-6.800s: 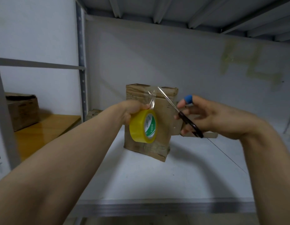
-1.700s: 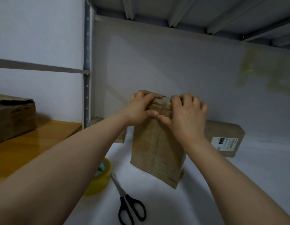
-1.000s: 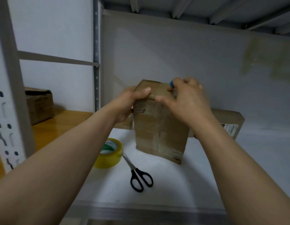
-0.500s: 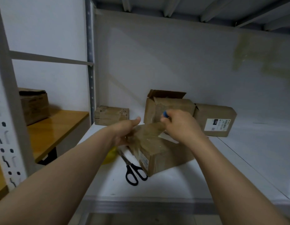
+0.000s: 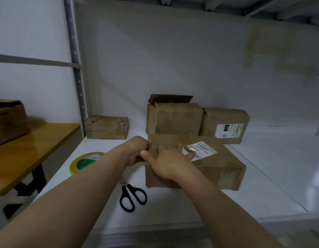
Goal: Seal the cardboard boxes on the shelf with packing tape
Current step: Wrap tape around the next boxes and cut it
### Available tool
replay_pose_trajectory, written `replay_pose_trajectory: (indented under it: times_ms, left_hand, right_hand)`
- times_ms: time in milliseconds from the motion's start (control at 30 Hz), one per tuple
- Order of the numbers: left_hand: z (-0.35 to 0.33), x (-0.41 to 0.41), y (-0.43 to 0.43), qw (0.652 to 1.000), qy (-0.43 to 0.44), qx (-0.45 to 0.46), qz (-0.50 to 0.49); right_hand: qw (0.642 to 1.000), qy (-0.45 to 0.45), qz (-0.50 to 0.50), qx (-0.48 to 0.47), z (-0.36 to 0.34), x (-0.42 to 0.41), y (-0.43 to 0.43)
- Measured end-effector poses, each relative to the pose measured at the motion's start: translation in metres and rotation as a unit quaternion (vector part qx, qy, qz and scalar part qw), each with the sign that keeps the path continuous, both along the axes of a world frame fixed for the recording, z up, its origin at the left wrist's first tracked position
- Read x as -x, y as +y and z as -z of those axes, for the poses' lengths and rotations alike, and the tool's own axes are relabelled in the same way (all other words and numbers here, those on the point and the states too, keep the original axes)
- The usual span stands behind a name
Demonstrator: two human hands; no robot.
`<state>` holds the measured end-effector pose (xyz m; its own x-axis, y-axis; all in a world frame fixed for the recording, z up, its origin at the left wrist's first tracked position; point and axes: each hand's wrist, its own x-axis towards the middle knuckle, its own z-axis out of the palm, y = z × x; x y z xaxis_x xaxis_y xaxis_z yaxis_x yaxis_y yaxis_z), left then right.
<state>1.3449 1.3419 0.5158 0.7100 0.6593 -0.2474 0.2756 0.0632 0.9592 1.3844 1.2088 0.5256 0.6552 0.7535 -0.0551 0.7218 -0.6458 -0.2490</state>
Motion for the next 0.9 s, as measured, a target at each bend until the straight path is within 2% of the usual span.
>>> replay_pose_trajectory:
  times_ms: [200, 333, 500, 667, 833, 900]
  left_hand:
    - [0.015, -0.011, -0.005, 0.994, -0.068, 0.077, 0.019]
    - [0.024, -0.02, -0.005, 0.999, -0.003, -0.024, 0.049]
    - [0.018, -0.024, -0.006, 0.994, 0.033, -0.059, 0.084]
    - [0.013, -0.031, 0.003, 0.993, 0.003, -0.101, 0.054]
    - [-0.006, -0.047, 0.019, 0.97, -0.043, -0.24, 0.021]
    - [-0.016, -0.055, 0.031, 0.958, -0.054, -0.283, 0.016]
  right_hand:
    - [1.0, 0.002, 0.025, -0.005, -0.004, -0.024, -0.008]
    - [0.997, 0.013, 0.075, 0.023, -0.012, -0.049, -0.01]
    - [0.983, -0.084, 0.149, 0.065, -0.01, -0.084, -0.016]
    - [0.968, -0.124, 0.209, 0.062, -0.014, -0.12, -0.033]
    - [0.927, -0.205, 0.248, 0.194, -0.023, -0.135, -0.024]
    - [0.95, -0.229, 0.181, 0.111, -0.025, -0.142, -0.01]
